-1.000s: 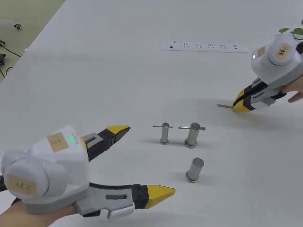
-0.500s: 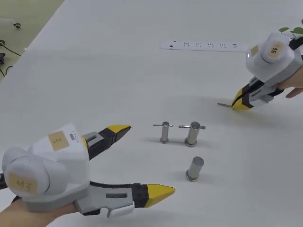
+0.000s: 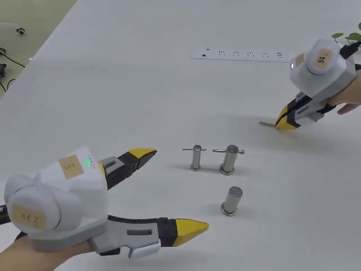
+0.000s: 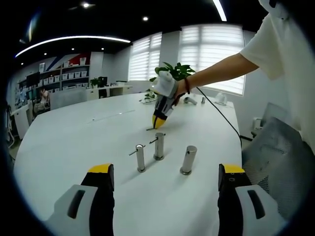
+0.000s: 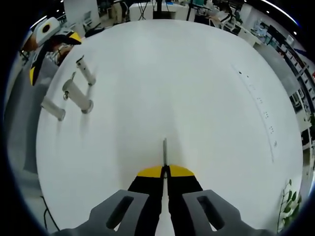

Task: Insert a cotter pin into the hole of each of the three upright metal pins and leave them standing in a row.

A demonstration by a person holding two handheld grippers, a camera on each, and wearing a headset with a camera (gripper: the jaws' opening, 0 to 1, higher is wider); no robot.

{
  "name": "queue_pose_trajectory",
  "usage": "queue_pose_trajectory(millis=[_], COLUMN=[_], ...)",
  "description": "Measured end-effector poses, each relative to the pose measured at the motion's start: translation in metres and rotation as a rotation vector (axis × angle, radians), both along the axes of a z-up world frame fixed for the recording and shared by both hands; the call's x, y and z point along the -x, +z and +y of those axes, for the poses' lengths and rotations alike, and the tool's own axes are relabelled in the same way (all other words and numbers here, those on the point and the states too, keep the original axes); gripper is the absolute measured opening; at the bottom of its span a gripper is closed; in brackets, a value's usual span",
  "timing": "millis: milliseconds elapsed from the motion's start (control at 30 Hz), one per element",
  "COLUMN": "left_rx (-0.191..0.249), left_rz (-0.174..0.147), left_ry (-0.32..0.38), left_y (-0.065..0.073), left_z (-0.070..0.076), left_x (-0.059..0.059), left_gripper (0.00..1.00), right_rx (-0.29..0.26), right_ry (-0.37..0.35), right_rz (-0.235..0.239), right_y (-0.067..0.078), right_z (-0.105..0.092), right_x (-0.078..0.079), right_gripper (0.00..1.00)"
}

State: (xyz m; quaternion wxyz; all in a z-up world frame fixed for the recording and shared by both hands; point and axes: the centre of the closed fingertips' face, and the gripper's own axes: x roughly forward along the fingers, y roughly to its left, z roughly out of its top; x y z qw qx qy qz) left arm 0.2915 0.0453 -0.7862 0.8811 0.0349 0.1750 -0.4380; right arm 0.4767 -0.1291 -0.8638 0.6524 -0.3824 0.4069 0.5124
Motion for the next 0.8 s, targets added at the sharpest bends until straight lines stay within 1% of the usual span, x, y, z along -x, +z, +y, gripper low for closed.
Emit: queue_pose_trajectory(millis=[233,400,667,700,733,800], left_rx=[-0.002,-0.003,0.024,0.028,0.033,0.043], left_rz=[-0.003,-0.007,-0.008,-0.006,-0.005,-0.002], left_ry=[0.002,0.004,0.026,0.031,0.034,0.038], left_y=[0.001,0.004,0.012,0.013,0.015,0.017], left_z=[0.0,0.001,0.003,0.003,0.003,0.004], left_x=[-0.001,-0.003,-0.005,-0.006,-0.006,-0.006], left_gripper=[0.87,0.86,0.84,0.84,0.83,0.82], right_rx=[-0.008,-0.016,-0.048,-0.052,-0.055,-0.064], right_ry=[0.001,0.012,0.05,0.054,0.059,0.076], right_rz=[-0.012,-0.03,-0.077,-0.082,-0.087,-0.097], right_y=[0.007,0.015,0.039,0.038,0.039,0.044], right_z=[0.001,0.004,0.017,0.016,0.017,0.021], right_x=[0.002,0.006,0.017,0.013,0.012,0.016], right_gripper=[0.03,0.03,0.03,0.03,0.03,0.03])
